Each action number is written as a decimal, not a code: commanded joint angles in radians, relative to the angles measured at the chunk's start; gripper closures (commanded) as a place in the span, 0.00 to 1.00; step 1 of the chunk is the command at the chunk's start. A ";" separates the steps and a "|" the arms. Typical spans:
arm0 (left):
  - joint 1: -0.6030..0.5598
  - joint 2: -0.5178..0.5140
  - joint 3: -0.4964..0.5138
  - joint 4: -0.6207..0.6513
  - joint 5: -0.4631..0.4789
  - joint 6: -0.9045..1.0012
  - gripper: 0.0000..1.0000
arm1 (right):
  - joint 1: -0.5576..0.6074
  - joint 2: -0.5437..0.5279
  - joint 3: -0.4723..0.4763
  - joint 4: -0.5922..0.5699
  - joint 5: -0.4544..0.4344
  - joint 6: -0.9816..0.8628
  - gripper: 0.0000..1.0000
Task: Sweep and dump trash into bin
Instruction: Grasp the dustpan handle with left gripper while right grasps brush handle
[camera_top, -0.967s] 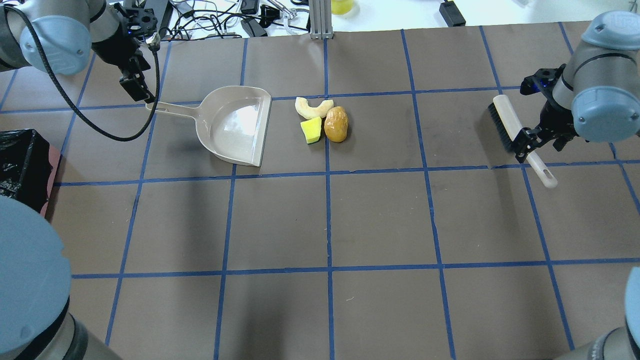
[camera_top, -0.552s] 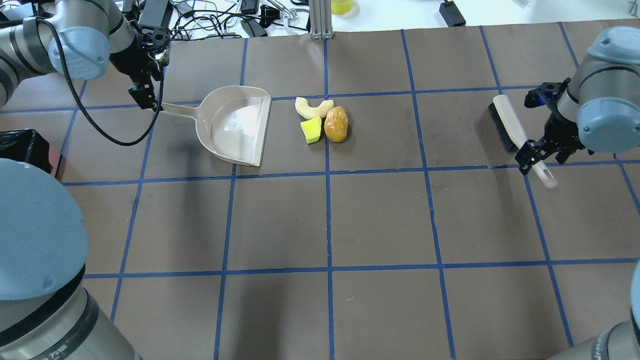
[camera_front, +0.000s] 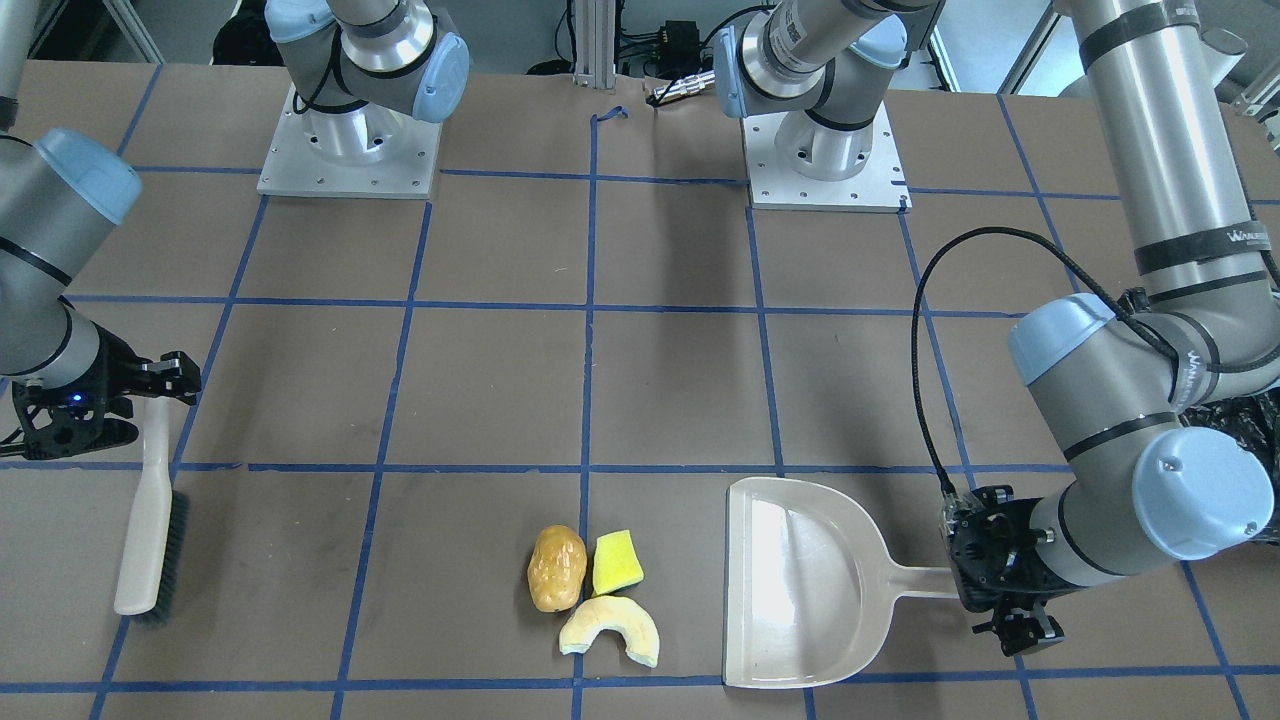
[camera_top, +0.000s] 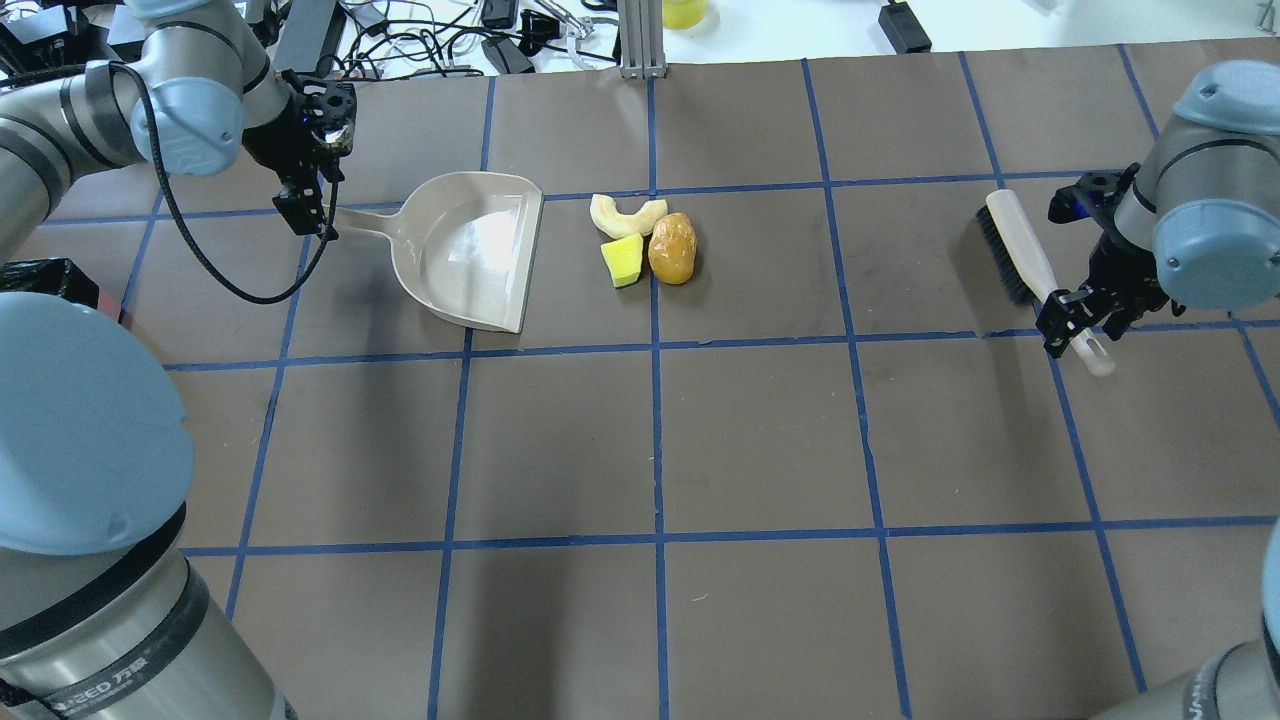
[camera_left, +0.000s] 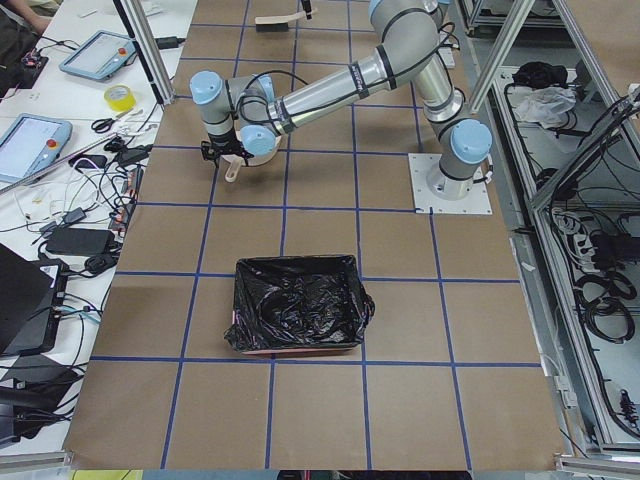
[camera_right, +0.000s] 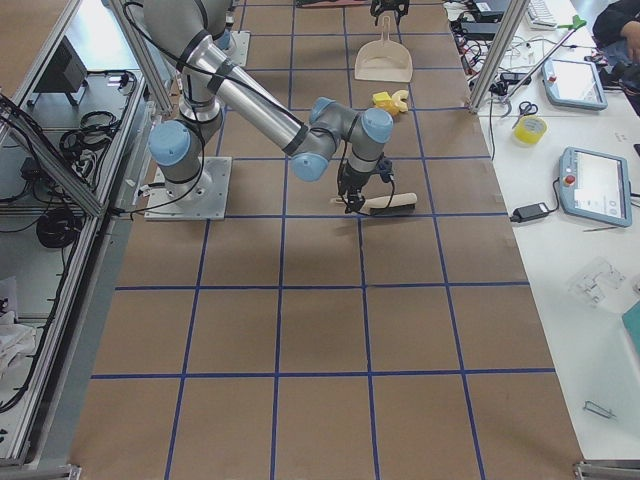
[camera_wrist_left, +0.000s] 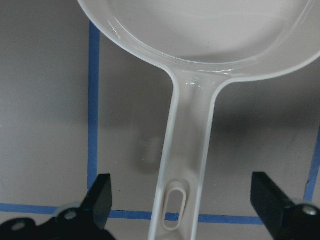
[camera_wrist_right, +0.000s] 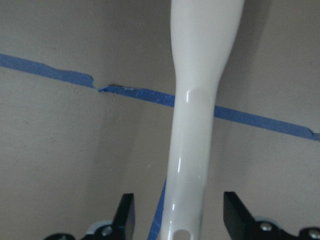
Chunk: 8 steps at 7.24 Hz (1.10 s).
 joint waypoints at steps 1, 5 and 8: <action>0.001 -0.022 -0.002 0.026 0.000 0.001 0.02 | 0.000 0.001 0.001 0.002 -0.001 0.000 0.61; -0.001 -0.020 -0.010 0.024 0.000 0.009 0.31 | 0.000 -0.009 -0.013 0.037 -0.004 0.011 0.88; -0.002 -0.016 -0.012 0.023 0.000 0.009 0.69 | 0.068 -0.065 -0.079 0.200 0.016 0.263 0.90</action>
